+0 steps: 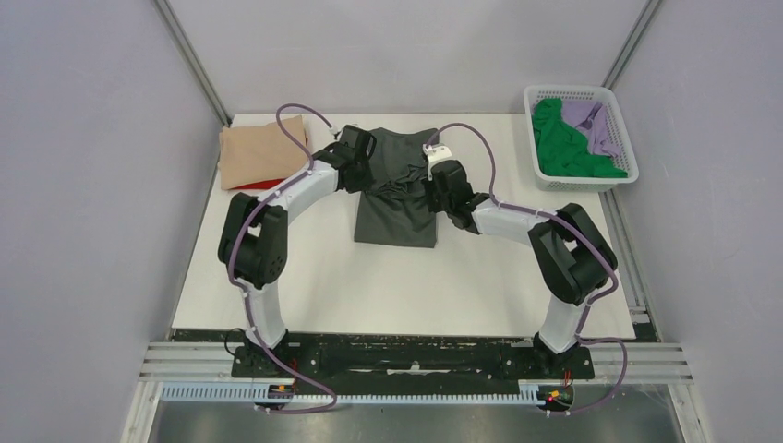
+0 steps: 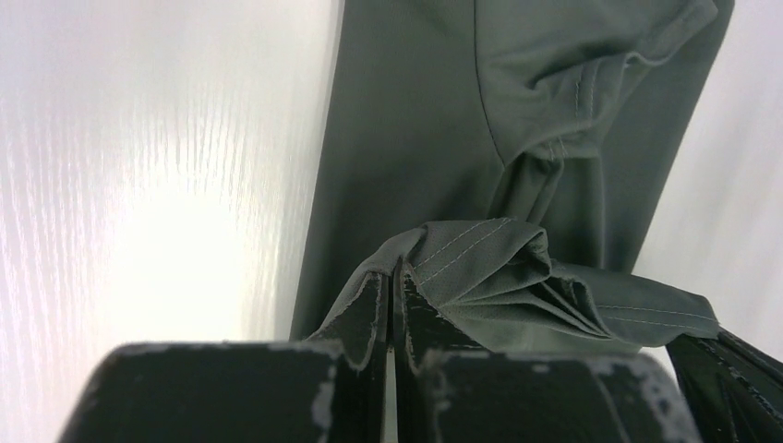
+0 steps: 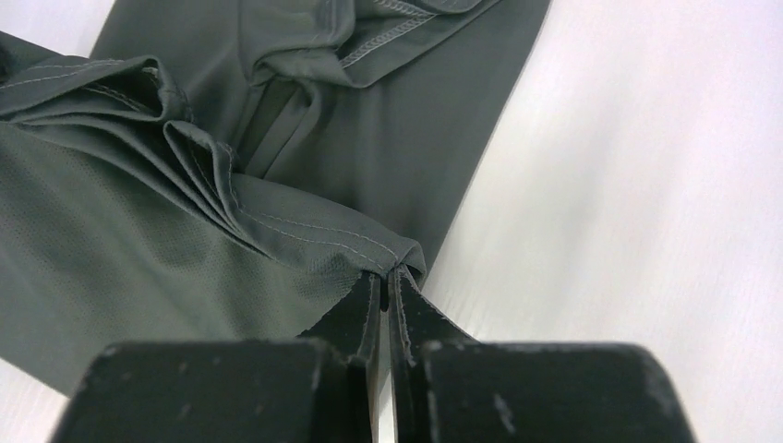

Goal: Fold and stack the t-shirts
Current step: Fold the folded rectangular tshirt in 1/3 of the way

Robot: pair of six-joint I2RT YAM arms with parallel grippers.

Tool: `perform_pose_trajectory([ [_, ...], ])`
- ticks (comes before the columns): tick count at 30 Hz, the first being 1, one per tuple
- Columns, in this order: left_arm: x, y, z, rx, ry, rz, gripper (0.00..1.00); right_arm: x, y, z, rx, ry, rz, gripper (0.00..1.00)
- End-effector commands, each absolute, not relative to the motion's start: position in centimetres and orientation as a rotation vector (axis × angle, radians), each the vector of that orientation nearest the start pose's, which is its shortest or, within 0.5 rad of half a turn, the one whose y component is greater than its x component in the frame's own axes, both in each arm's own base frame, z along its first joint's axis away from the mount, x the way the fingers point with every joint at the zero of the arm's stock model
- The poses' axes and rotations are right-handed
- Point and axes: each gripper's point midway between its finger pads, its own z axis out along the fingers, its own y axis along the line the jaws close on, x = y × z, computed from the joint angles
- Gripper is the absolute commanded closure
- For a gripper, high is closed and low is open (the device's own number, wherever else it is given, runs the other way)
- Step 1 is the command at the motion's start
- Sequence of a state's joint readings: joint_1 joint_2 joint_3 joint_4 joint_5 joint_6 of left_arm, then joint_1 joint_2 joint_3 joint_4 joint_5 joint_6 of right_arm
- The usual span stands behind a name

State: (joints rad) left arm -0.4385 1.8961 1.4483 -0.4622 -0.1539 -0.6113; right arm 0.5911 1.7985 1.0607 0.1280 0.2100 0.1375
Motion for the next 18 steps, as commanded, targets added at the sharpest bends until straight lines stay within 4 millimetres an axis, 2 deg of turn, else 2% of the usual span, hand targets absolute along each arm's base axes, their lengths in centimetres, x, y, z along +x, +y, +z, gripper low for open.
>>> perform_pose_trajectory([
  [1, 46.1, -20.4, 9.5, -0.226, 2.44, -0.262, 0.95, 44.6, 24.6, 9.2, -0.347, 2.072, 0.231, 1.0],
  [4, 47.1, -20.6, 8.9, -0.233, 2.446, -0.266, 0.87, 45.7, 24.4, 8.4, -0.338, 2.082, 0.214, 0.98],
  [6, 47.7, -20.1, 8.7, -0.274, 2.447, -0.238, 0.75, 46.6, 24.4, 8.0, -0.326, 2.088, 0.222, 0.9],
  [7, 47.9, -20.0, 8.9, -0.281, 2.444, -0.231, 0.6, 47.1, 24.5, 7.9, -0.317, 2.091, 0.23, 0.78],
  [9, 48.6, -19.7, 9.9, -0.291, 2.412, -0.221, 0.5, 48.3, 24.5, 8.4, -0.298, 2.081, 0.24, 0.59],
  [10, 49.0, -19.5, 10.8, -0.291, 2.392, -0.215, 0.36, 48.7, 24.3, 9.0, -0.287, 2.073, 0.236, 0.43],
  [11, 49.2, -19.3, 12.0, -0.29, 2.369, -0.21, 0.21, 49.0, 24.0, 9.5, -0.277, 2.067, 0.228, 0.33],
  [13, 49.0, -19.0, 13.9, -0.284, 2.33, -0.212, 0.01, 48.7, 23.5, 10.6, -0.267, 2.051, 0.219, 0.22],
  [15, 48.2, -18.7, 15.1, -0.277, 2.307, -0.222, 0.0, 47.6, 22.9, 11.1, -0.251, 2.048, 0.223, 0.07],
  [16, 47.6, -18.3, 15.3, -0.279, 2.306, -0.221, 0.0, 46.9, 22.7, 11.2, -0.249, 2.049, 0.234, 0.02],
  [18, 46.0, -18.0, 15.2, -0.278, 2.321, -0.234, 0.0, 45.0, 22.6, 11.0, -0.264, 2.046, 0.284, 0.02],
])
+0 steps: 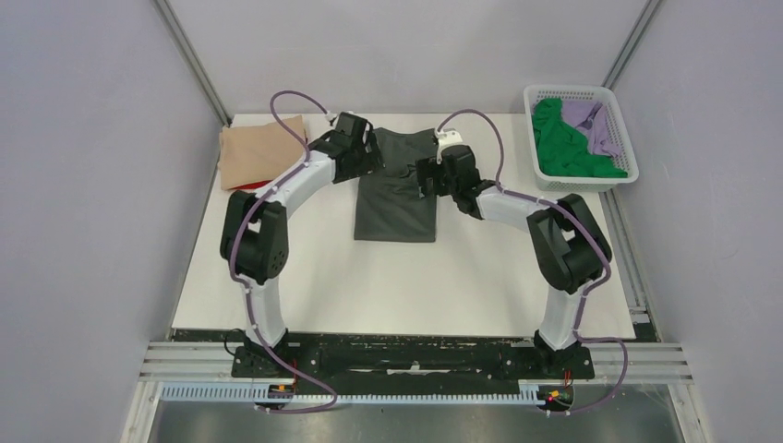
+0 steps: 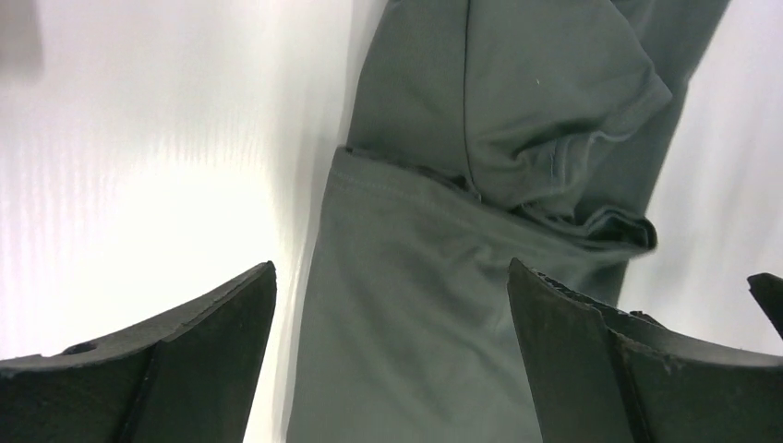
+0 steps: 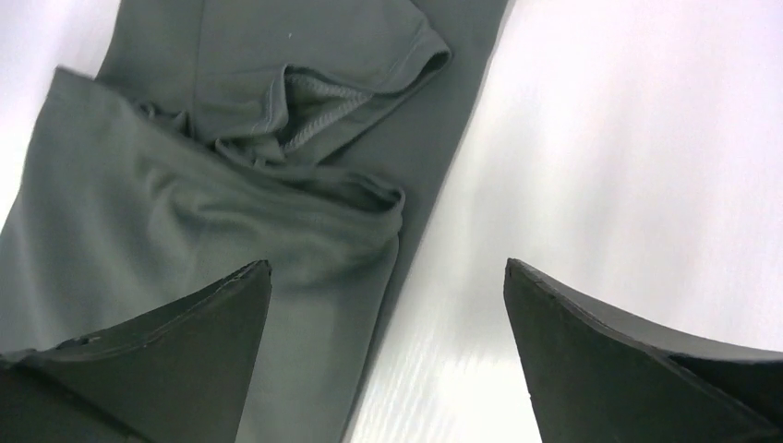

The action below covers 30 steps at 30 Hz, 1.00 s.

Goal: Fold and stack the t-shirts
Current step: Fold the folded rectangular tshirt in 1/3 of the way, then grab one side of the 2/3 rectangular tshirt with both arms

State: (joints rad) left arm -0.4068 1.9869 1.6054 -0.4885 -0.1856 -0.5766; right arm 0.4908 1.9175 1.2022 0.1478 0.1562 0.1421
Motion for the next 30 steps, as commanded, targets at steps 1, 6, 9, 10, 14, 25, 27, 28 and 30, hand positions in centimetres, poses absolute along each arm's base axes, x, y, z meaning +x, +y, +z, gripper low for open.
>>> perform_pose_trajectory([
  [1, 45.2, -17.9, 15.0, -0.274, 2.331, -0.252, 0.0, 44.3, 22.7, 11.2, -0.276, 2.042, 0.315, 0.02],
  [6, 40.2, -18.1, 12.7, -0.248, 2.412, -0.362, 0.0, 39.0, 24.2, 10.3, -0.353, 2.066, 0.559, 0.02],
  [9, 37.1, -18.1, 10.4, -0.252, 2.471, -0.425, 0.0, 35.1, 25.1, 8.5, -0.406, 2.109, 0.692, 0.02],
  [10, 36.3, -18.0, 9.5, -0.256, 2.49, -0.429, 0.0, 34.2, 25.2, 8.0, -0.421, 2.122, 0.713, 0.02],
  [14, 34.1, -17.8, 7.1, -0.292, 2.552, -0.45, 0.0, 31.3, 25.3, 6.2, -0.475, 2.167, 0.709, 0.02],
  [25, 33.5, -18.1, 3.5, -0.349, 2.612, -0.458, 0.31, 31.7, 24.9, 4.0, -0.482, 2.205, 0.517, 0.29],
  [27, 33.3, -18.1, 2.8, -0.348, 2.631, -0.459, 0.37, 31.8, 25.0, 3.4, -0.482, 2.216, 0.513, 0.35],
  [28, 33.2, -18.2, 2.6, -0.345, 2.638, -0.462, 0.39, 31.8, 25.1, 3.3, -0.482, 2.22, 0.513, 0.38],
  [30, 33.0, -18.3, 2.0, -0.348, 2.653, -0.466, 0.44, 31.9, 25.1, 3.0, -0.483, 2.225, 0.511, 0.42],
])
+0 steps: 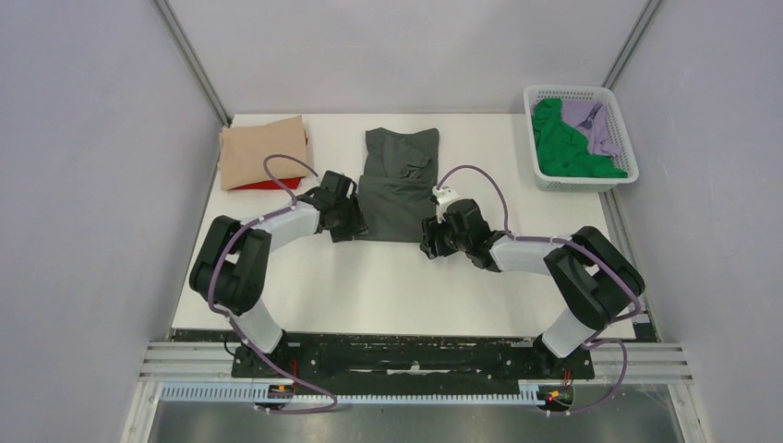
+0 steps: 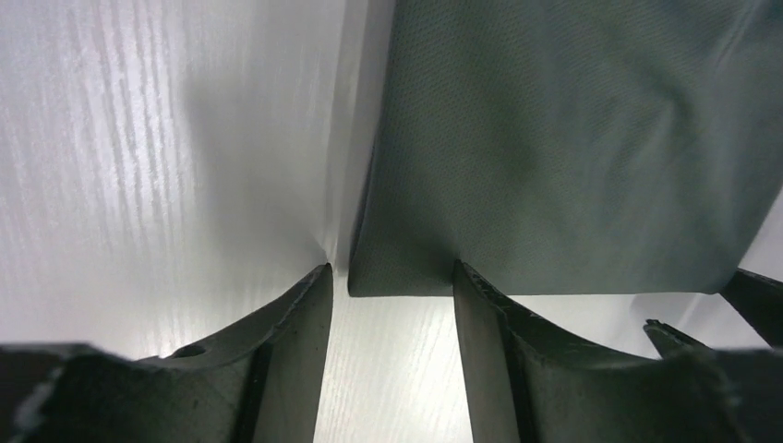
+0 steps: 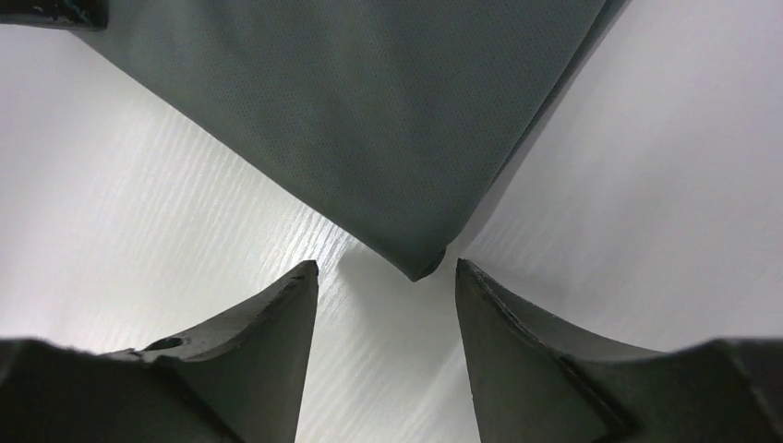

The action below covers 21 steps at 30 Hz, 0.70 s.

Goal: Fold and stack the t-shirts
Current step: Grab one side of the 2/3 rectangular tshirt with both arms

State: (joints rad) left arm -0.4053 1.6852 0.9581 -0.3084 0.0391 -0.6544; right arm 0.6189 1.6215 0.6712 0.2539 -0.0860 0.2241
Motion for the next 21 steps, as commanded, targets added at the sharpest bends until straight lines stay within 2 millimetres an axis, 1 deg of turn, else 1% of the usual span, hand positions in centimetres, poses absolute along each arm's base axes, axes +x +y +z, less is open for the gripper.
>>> perform_pose_trajectory([
  [1, 32.9, -18.3, 1.8, -0.352, 2.658, -0.465, 0.44, 31.9, 25.1, 2.8, -0.481, 2.227, 0.508, 0.42],
  [4, 32.8, -18.3, 0.9, -0.357, 2.675, -0.46, 0.48, 32.1, 25.1, 2.6, -0.483, 2.223, 0.497, 0.47],
  [7, 32.9, -18.6, 0.5, -0.355, 2.689, -0.471, 0.57, 32.1, 25.4, 2.3, -0.499, 2.229, 0.506, 0.53],
  [9, 33.0, -18.9, 0.4, -0.342, 2.691, -0.489, 0.68, 32.1, 25.6, 2.0, -0.503, 2.233, 0.514, 0.59],
  [11, 33.2, -19.1, 0.3, -0.33, 2.683, -0.497, 0.89, 32.1, 25.7, 1.8, -0.507, 2.236, 0.512, 0.66],
  [12, 33.3, -19.1, 0.3, -0.326, 2.679, -0.495, 0.98, 32.2, 25.7, 1.7, -0.51, 2.233, 0.51, 0.73],
  [13, 33.5, -19.1, 0.5, -0.319, 2.674, -0.493, 0.98, 32.2, 25.8, 1.7, -0.516, 2.23, 0.51, 0.78],
  [15, 33.5, -19.1, 0.9, -0.31, 2.667, -0.497, 0.98, 32.1, 25.9, 1.8, -0.523, 2.226, 0.519, 0.94],
  [16, 33.4, -19.1, 1.3, -0.309, 2.661, -0.503, 0.98, 31.8, 26.0, 2.0, -0.535, 2.226, 0.536, 0.98],
  [17, 33.2, -19.1, 1.7, -0.304, 2.651, -0.508, 0.98, 31.3, 26.3, 2.4, -0.551, 2.222, 0.559, 1.0],
  [18, 33.0, -19.0, 2.4, -0.299, 2.633, -0.513, 0.98, 30.8, 26.3, 2.8, -0.563, 2.217, 0.58, 1.0],
  [19, 32.5, -18.7, 2.7, -0.299, 2.631, -0.503, 0.98, 30.1, 26.3, 3.1, -0.572, 2.218, 0.598, 1.0],
  [20, 32.1, -18.4, 3.6, -0.298, 2.611, -0.502, 0.98, 29.3, 26.4, 3.5, -0.579, 2.211, 0.628, 1.0],
  [21, 31.5, -18.0, 3.7, -0.297, 2.606, -0.486, 0.98, 28.4, 26.4, 3.8, -0.589, 2.207, 0.659, 1.0],
])
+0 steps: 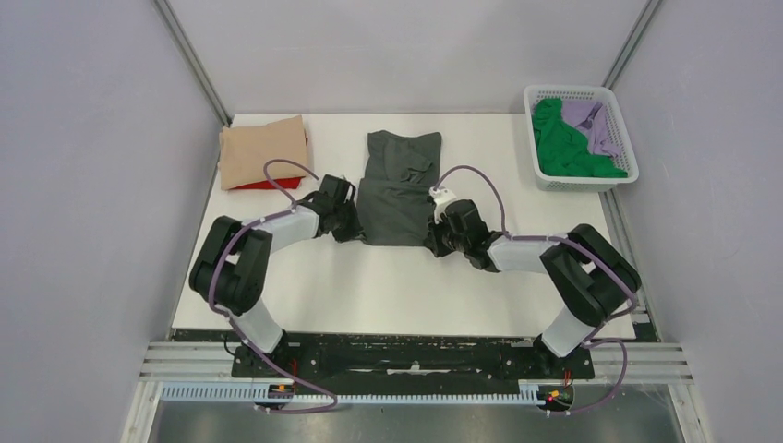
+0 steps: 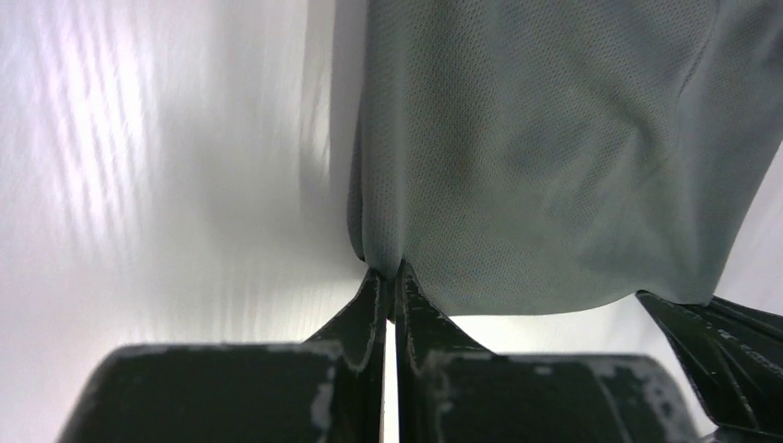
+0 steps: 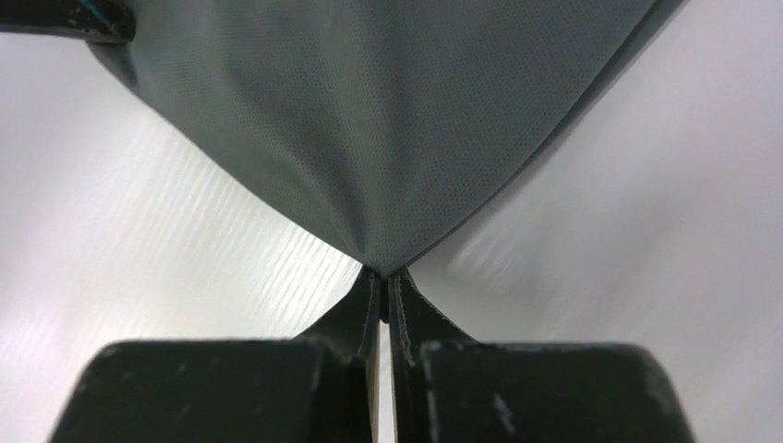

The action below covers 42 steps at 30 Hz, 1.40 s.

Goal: Fold and stack the t-shirts
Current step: Grab one side of the 2/3 rectangular tshirt with both arms, then fold the long partially folded tshirt into a neat square

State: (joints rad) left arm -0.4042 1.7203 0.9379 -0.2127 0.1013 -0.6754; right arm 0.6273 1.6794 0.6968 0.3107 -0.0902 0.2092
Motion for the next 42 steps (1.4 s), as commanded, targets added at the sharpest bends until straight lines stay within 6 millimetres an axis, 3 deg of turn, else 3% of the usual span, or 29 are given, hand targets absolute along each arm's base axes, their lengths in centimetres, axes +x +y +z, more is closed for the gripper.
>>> perform_pose_trajectory([
  [1, 31.0, -17.7, 4.5, -0.292, 2.59, -0.482, 0.98, 27.2, 26.5, 4.2, -0.607, 2.203, 0.707, 1.0],
  [5, 27.9, -16.5, 6.4, -0.291, 2.587, -0.473, 0.98, 21.6, 28.0, 5.5, -0.736, 2.189, 0.944, 1.0],
  [7, 26.4, -16.0, 8.3, -0.281, 2.556, -0.493, 0.98, 18.6, 28.8, 6.8, -0.815, 2.155, 1.061, 1.0],
  [10, 24.2, -14.8, 11.3, -0.277, 2.488, -0.512, 0.98, 15.8, 29.4, 9.0, -0.881, 2.099, 1.168, 1.0],
  [14, 22.4, -14.8, 15.3, -0.253, 2.375, -0.626, 0.98, 13.8, 29.6, 12.7, -0.9, 1.969, 1.311, 1.0],
  [17, 22.4, -15.5, 18.0, -0.23, 2.315, -0.705, 0.98, 13.3, 29.7, 14.3, -0.894, 1.922, 1.356, 1.0],
  [21, 24.2, -16.0, 19.8, -0.233, 2.264, -0.706, 0.98, 14.7, 29.5, 15.2, -0.835, 1.916, 1.312, 1.0],
  [29, 29.6, -17.7, 21.4, -0.25, 2.183, -0.693, 0.98, 21.3, 26.0, 14.0, -0.63, 2.033, 1.113, 1.0],
  [35, 33.3, -18.9, 20.8, -0.237, 2.18, -0.654, 0.98, 25.5, 24.4, 14.0, -0.537, 2.052, 1.003, 1.0],
  [42, 37.9, -19.2, 18.4, -0.265, 2.223, -0.537, 0.98, 30.4, 22.6, 14.0, -0.405, 2.085, 0.922, 1.0],
])
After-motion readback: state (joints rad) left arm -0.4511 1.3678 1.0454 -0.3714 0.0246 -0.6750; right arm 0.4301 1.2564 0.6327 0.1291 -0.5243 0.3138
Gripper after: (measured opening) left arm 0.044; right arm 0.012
